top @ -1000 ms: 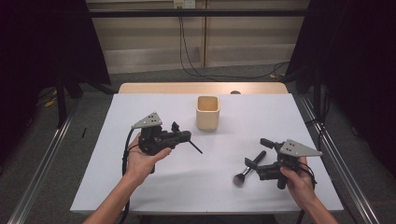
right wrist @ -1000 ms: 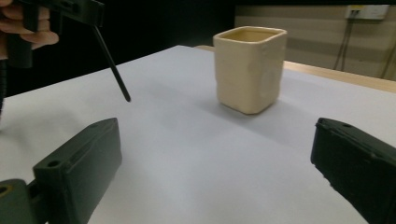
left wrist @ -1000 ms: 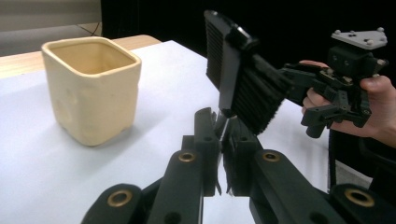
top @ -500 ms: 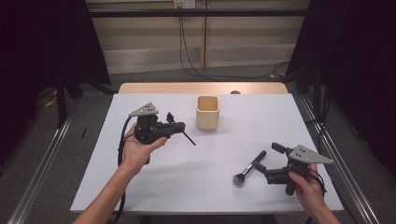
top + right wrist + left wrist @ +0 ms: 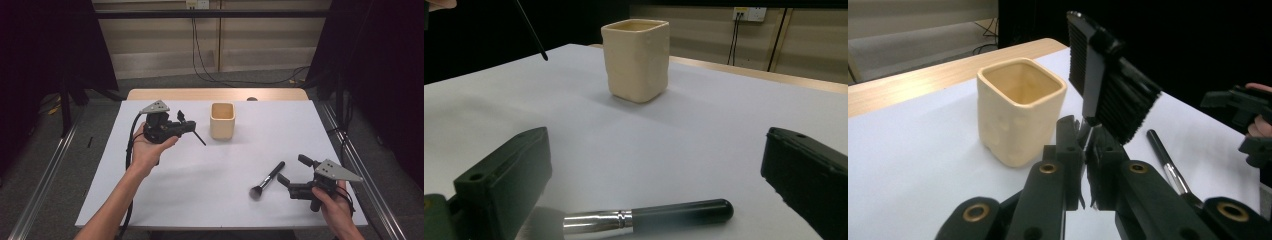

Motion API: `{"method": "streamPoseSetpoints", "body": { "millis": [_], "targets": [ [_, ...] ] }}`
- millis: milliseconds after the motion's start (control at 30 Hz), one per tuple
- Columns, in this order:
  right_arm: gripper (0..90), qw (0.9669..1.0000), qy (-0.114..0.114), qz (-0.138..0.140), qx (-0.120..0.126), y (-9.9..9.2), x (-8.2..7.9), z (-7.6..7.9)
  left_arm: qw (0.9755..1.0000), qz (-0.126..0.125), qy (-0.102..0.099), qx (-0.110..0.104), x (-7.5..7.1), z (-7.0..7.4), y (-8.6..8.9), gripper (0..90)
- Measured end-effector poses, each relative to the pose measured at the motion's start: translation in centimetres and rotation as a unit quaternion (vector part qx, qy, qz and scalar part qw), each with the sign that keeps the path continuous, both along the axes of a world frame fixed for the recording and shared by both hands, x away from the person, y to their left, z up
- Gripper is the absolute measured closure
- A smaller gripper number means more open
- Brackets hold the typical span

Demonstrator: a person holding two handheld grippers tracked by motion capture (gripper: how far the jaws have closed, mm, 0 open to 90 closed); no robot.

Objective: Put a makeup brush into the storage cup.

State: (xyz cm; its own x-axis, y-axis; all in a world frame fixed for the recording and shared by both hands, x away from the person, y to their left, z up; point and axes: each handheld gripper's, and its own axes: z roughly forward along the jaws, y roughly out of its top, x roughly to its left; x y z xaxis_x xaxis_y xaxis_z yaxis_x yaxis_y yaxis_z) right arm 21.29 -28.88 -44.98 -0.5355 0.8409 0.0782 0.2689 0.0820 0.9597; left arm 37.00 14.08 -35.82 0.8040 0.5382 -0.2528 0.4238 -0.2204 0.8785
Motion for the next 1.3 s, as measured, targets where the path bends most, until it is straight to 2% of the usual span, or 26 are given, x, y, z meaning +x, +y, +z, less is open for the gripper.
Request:
{"method": "streamPoseSetpoints", "body": {
  "millis": [333,600,767,900,1100,1300],
  "targets": [
    [0.0,1.0000,-0.001,0.003,0.006,-0.1,-0.2,0.0,1.0000,0.006,-0.006,0.001,1.4,1.1,-0.6,85.3],
    [0.0,0.9999,0.002,0.005,0.011,-0.3,-0.3,0.0,0.9997,0.015,-0.013,-0.013,2.3,2.1,-0.9,85.3],
    [0.0,0.9999,0.004,0.011,0.013,-0.3,-0.2,-0.1,0.9993,0.020,-0.025,-0.018,2.8,3.0,-1.2,85.4],
    [0.0,0.9998,0.002,0.016,0.016,-0.3,-0.3,-0.1,0.9981,0.027,-0.039,-0.038,3.1,3.6,-1.4,85.3],
    [0.0,0.9997,0.000,0.017,0.018,-0.3,-0.3,0.0,0.9974,0.034,-0.052,-0.038,3.7,3.7,-2.3,85.3],
    [0.0,0.9997,0.001,0.018,0.017,-0.3,-0.3,-0.1,0.9973,0.039,-0.052,-0.033,4.6,3.6,-3.2,85.3]
  ]
}}
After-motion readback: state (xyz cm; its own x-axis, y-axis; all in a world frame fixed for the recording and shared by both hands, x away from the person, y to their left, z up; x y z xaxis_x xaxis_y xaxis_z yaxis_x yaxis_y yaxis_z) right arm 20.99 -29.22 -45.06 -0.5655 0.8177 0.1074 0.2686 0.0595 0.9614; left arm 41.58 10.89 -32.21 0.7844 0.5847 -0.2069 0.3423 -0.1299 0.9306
